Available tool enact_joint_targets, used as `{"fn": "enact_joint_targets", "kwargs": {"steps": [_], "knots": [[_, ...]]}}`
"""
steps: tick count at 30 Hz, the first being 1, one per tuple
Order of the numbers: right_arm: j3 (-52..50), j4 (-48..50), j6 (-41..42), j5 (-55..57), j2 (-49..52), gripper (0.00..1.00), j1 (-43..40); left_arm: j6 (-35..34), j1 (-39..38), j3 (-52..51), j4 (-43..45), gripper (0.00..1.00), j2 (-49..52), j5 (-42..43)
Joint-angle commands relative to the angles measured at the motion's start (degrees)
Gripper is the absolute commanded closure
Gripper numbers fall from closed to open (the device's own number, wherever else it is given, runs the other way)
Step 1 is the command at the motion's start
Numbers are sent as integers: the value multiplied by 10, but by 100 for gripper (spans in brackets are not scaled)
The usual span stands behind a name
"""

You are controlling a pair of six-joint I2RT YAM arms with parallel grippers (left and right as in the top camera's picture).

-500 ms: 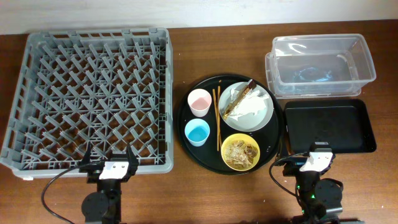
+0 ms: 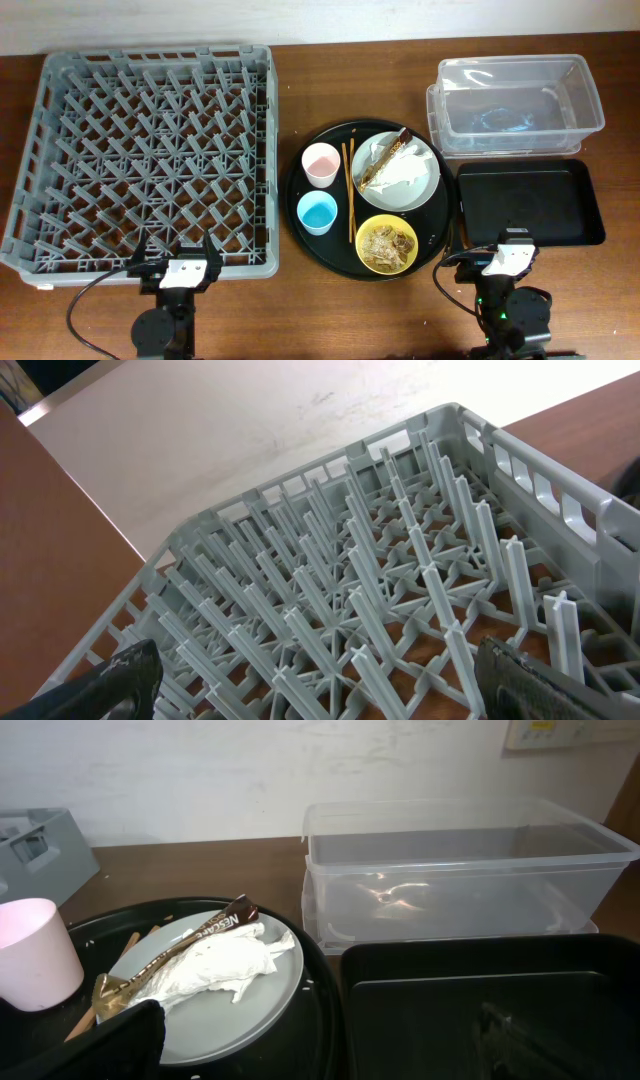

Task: Sort waste into correct bins and load items into the dishwasher rack
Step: 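Raise both arms from rest toward the rack and the tray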

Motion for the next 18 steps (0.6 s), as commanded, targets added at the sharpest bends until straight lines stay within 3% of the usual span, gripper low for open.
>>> {"fn": "enact_joint_targets", "kwargs": {"steps": [1,13,15,18], "knots": [[-5,4,-4,1,-3,2,-3,5,3,-4,0,1,-5,6],[-5,25,-4,-48,-3,2,-3,-1,3,-4,19,1,-5,3],[-3,56,-4,-80,-3,2,-3,-38,3,-4,47,1,-5,1],[26,58,-6,-83,-2,2,-3,-151,3,-3,116,1,-5,2]]}}
